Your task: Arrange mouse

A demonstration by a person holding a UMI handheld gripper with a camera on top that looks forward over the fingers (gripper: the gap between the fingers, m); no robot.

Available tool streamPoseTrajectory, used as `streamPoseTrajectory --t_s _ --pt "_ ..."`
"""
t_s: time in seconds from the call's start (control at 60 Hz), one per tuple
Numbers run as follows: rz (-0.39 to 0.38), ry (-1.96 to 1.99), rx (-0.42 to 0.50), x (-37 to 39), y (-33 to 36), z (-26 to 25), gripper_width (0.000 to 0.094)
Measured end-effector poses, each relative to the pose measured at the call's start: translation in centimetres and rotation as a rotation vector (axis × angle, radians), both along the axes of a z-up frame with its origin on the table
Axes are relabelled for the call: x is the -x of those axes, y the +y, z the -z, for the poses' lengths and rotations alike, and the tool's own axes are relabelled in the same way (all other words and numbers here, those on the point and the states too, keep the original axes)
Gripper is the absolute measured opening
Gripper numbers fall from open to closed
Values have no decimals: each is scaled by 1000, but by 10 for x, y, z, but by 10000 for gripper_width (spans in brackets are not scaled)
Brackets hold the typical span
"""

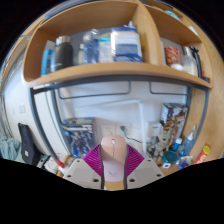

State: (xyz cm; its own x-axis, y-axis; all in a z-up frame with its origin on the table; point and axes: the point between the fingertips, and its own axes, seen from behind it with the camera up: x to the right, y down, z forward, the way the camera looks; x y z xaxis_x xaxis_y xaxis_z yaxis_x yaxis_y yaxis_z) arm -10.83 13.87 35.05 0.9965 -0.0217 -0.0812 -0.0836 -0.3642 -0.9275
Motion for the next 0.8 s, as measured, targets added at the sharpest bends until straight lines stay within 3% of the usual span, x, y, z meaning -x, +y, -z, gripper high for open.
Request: streamPoseTrajectory --t_s 0.1,0.167,0.45,0.583,0.667,0.683,0.8 --pt "-55 -18 -22 58 5 -4 251" --pt "-90 -16 26 92 10 23 250" --pt "-121 -20 386 167 -8 254 248" --pt "-130 -23 523 180 -33 335 250" --pt "-126 4 594 184 -52 365 262" --pt "-124 -2 560 183 -46 361 260" --pt "-138 -102 573 180 -52 364 293"
